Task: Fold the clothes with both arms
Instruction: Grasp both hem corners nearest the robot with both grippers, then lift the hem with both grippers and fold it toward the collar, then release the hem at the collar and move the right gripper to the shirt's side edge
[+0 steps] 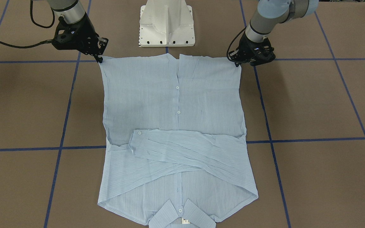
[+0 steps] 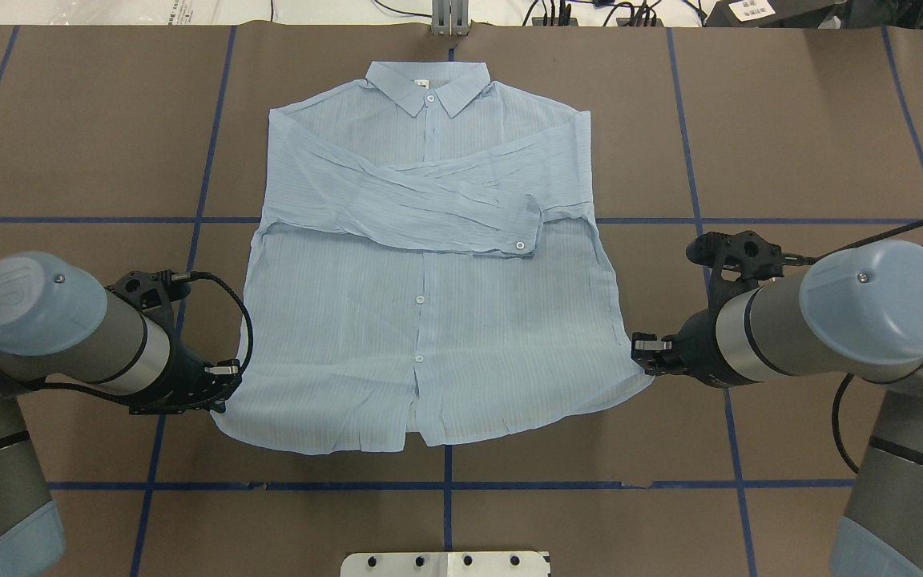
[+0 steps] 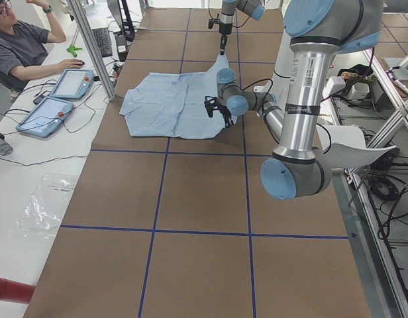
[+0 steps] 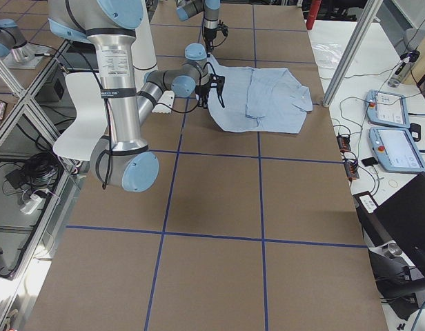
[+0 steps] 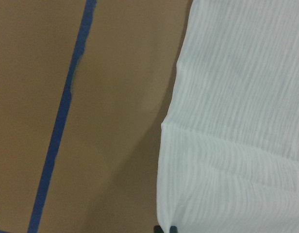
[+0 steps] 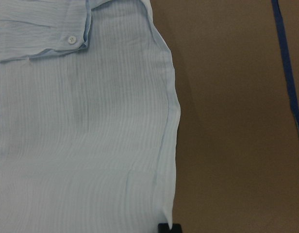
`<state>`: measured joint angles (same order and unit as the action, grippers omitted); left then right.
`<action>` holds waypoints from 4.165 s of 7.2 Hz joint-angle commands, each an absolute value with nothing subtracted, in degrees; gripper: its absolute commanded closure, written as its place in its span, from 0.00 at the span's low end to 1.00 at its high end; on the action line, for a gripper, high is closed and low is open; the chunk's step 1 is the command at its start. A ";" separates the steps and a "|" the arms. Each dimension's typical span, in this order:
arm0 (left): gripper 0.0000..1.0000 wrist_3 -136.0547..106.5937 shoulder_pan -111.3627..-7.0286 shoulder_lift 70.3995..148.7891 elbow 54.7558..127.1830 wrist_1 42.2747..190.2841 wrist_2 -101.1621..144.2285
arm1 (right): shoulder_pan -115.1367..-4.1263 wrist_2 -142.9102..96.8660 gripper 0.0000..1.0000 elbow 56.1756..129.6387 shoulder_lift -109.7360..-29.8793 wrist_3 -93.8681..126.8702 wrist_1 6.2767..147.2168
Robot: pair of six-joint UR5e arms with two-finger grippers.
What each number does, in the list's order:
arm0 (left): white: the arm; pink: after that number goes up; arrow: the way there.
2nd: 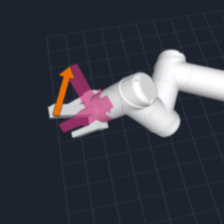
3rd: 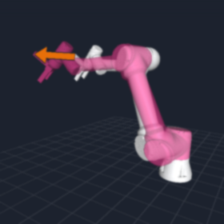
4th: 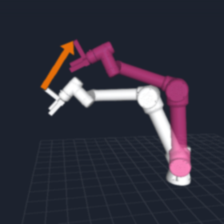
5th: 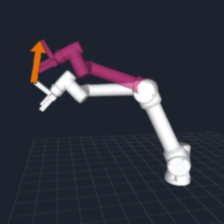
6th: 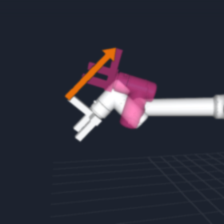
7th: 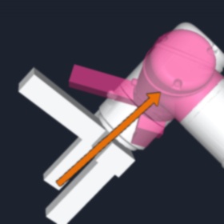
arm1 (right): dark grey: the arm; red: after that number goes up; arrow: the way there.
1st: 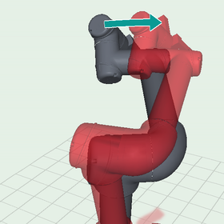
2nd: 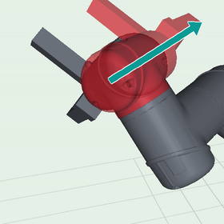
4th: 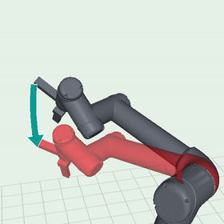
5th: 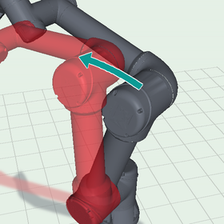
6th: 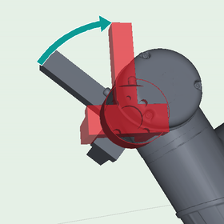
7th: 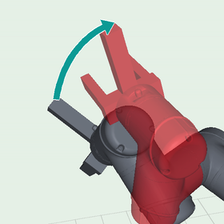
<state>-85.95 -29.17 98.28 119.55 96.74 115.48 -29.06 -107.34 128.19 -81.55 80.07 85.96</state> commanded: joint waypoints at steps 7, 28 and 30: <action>1.00 -79.72 -47.36 107.80 112.90 97.03 121.47 | -45.06 -114.59 1.00 115.60 -69.27 76.31 86.04; 0.01 -84.64 -55.99 131.32 66.69 123.84 121.46 | -50.55 -114.17 0.00 72.30 -50.78 64.77 60.91; 0.01 -84.81 -55.99 129.38 70.29 123.49 121.38 | -44.94 -114.26 0.00 79.94 -56.04 65.82 61.08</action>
